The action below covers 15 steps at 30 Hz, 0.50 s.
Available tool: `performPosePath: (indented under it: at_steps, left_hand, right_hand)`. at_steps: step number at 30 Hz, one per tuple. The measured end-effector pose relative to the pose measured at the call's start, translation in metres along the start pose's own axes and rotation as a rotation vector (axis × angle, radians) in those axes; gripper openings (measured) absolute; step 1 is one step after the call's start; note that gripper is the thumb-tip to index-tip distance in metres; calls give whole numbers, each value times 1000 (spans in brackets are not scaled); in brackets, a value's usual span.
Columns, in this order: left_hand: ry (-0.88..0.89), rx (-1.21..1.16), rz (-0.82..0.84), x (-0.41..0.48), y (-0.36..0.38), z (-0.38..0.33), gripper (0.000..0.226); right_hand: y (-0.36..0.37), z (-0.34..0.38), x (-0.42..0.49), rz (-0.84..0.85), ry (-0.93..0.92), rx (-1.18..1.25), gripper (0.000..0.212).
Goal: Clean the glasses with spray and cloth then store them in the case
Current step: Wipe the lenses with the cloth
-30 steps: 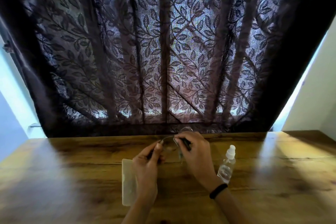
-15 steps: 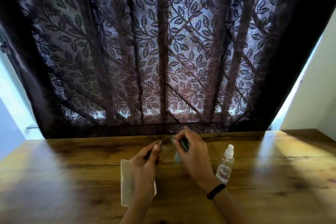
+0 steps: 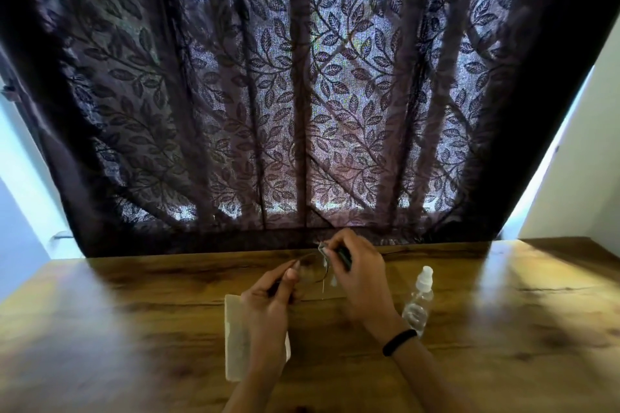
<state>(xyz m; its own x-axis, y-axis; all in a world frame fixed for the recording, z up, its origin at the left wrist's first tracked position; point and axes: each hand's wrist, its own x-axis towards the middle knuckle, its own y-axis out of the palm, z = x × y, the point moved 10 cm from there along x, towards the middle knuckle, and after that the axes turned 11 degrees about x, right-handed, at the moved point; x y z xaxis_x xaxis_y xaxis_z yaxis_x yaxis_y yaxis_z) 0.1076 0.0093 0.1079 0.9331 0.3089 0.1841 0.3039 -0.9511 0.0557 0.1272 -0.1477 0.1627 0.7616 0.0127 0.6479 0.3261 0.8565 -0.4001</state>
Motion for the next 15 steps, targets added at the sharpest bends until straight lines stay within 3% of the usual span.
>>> performPosePath:
  at_steps: [7,12,15]
  left_hand:
    - [-10,-28,5,-1,3,2,17]
    - [2,-49,-7,-2,2,1,17]
    - [0,-59,-12,1,1,4,18]
  right_hand:
    - [-10,-9,3,-16,27,-31,7]
    - [-4,8,-9,-43,-13,108,11]
    - [-6,11,-14,-93,-5,197,24]
